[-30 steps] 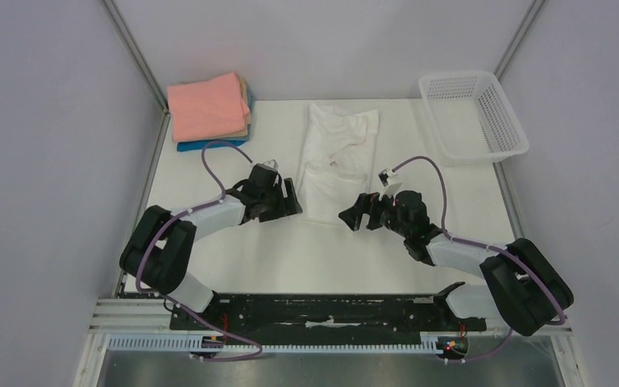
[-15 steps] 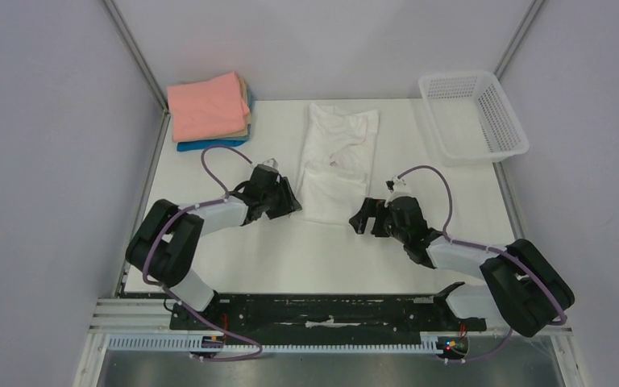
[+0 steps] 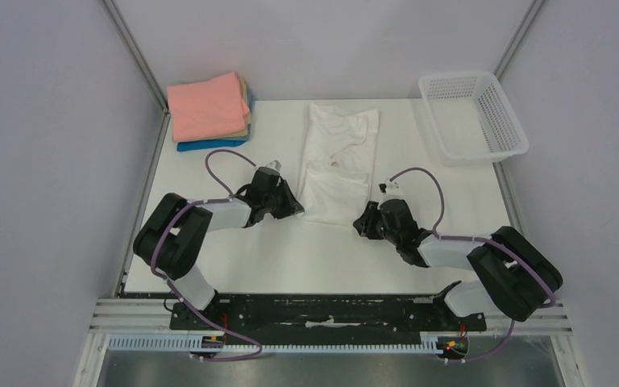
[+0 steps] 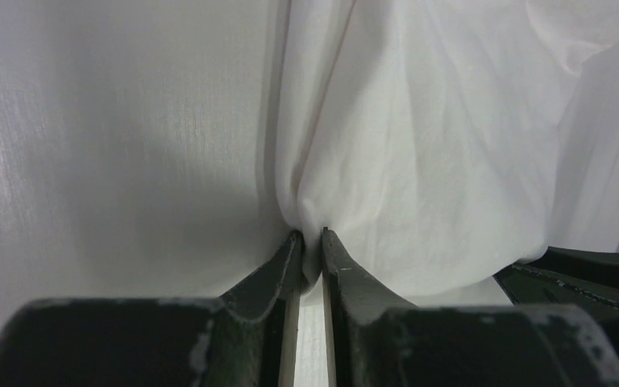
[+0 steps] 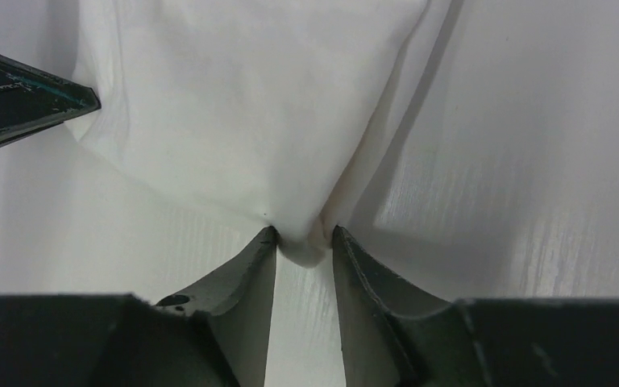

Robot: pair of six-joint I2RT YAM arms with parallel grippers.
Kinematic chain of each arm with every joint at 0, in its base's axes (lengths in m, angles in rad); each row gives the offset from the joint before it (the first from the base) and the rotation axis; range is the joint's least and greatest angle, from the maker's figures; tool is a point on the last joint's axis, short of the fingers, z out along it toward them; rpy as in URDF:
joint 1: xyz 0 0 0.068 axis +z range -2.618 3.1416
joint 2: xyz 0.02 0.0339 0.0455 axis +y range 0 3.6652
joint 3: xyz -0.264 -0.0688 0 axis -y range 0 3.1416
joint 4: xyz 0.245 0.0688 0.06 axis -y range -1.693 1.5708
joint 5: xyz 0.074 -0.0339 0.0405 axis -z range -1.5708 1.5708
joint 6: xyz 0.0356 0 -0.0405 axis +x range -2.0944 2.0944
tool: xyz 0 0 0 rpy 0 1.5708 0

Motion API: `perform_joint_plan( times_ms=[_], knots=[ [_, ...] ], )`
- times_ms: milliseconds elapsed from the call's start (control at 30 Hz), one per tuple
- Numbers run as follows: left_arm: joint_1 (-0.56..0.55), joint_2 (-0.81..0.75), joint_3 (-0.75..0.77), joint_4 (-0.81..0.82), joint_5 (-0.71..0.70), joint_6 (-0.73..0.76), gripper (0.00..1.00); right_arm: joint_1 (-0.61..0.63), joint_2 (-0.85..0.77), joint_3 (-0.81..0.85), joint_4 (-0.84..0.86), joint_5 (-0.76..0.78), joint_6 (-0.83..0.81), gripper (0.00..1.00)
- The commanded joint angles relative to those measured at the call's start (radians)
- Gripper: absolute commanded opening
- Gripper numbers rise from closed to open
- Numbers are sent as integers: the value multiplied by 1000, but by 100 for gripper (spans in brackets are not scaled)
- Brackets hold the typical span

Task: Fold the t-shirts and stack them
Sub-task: Grab one side of the 2/3 rectangular tshirt with both arms, then fold the long partially folded tshirt into a neat square

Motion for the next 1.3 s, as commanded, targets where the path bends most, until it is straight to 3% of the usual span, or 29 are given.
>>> perform_joint_plan(
  times_ms=[0, 100, 233, 300, 467, 700, 1033, 1167, 1267],
  knots=[
    [-13, 46, -64, -56, 15, -18, 18, 28, 26, -37, -34, 1, 6, 28],
    [-14, 38, -78, -57, 17, -18, 11, 33, 20, -59, -35, 16, 11, 21],
    [-23, 18, -99, -70, 24, -18, 10, 41, 1, -82, -38, 25, 10, 14],
    [-32, 1, -113, -72, 17, -18, 2, 41, -11, -88, -44, 27, 5, 1],
    [-80, -104, -160, -82, 37, -7, 2, 77, -85, -94, -118, -21, -25, 0],
    [-204, -428, -213, -258, -51, -47, 2, 146, -360, -154, -263, -173, -57, 0],
    [-324, -887, -283, -496, -36, -145, 2, 217, -503, 21, -597, -432, -199, 0],
    [-331, -965, -305, -501, -43, -173, 2, 224, -540, 61, -621, -415, -195, 0],
    [-331, -999, -288, -505, -126, -193, 2, 224, -575, 92, -626, -301, -184, 0]
  ],
)
